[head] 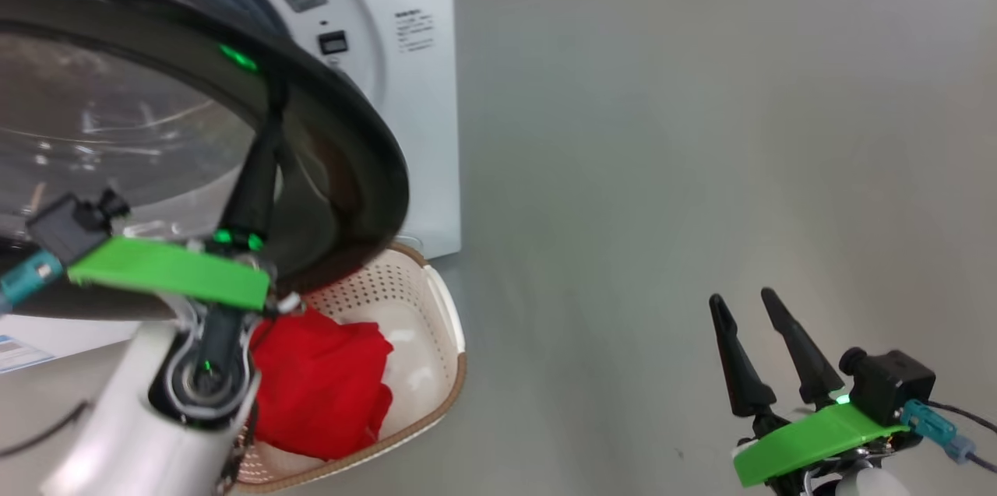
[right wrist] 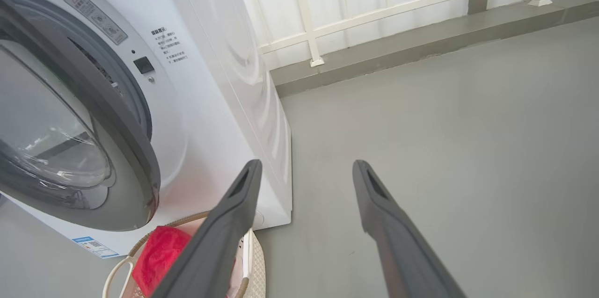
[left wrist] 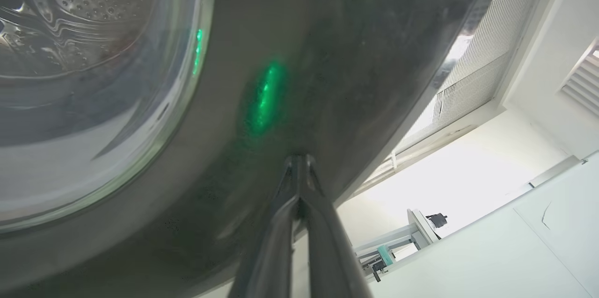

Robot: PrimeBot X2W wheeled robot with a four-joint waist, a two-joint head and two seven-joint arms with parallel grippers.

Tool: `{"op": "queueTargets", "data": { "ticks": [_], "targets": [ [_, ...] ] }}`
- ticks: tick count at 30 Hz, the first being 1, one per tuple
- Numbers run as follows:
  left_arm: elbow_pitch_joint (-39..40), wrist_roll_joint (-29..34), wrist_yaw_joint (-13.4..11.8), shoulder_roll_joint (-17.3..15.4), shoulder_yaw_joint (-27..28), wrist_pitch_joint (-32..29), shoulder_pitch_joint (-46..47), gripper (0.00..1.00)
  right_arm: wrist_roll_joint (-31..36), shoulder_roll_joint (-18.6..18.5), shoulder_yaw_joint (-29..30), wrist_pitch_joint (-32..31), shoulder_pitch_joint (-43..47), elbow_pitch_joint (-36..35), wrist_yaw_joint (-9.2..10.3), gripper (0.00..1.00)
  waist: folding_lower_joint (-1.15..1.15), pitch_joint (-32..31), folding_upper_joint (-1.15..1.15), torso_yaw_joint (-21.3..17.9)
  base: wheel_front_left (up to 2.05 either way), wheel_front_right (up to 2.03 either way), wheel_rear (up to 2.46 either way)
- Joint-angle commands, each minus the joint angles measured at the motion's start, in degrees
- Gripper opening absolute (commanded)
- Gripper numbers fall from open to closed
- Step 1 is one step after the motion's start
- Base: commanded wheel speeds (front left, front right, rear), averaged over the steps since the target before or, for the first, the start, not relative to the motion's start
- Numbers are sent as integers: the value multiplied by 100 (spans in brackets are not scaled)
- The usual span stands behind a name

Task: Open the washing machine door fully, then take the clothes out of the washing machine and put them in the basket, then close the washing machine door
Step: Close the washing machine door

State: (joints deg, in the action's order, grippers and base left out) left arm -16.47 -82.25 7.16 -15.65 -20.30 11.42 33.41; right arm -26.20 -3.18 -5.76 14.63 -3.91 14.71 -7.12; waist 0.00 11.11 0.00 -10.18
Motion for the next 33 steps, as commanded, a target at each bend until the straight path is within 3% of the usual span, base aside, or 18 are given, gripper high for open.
{"op": "queueTargets", "data": {
  "ticks": [1,9,21,33],
  "targets": [
    [91,2,33,-201,162,58,305,0,-3,-6,-83,37,-181,-150,-36,100,0,116,0,-122,0,0,0],
    [-191,-65,33,-366,-57,258,563,0,-7,18,-29,37,-190,-164,-36,100,0,148,0,-143,0,0,0],
    [-200,165,33,-400,-657,352,-192,0,60,-4,-8,37,-126,-134,-36,100,0,-67,0,415,0,0,0],
    [-288,1088,33,-114,-232,357,-1422,0,72,-147,29,37,-36,-109,-36,100,0,-274,0,988,0,0,0]
  ]
}}
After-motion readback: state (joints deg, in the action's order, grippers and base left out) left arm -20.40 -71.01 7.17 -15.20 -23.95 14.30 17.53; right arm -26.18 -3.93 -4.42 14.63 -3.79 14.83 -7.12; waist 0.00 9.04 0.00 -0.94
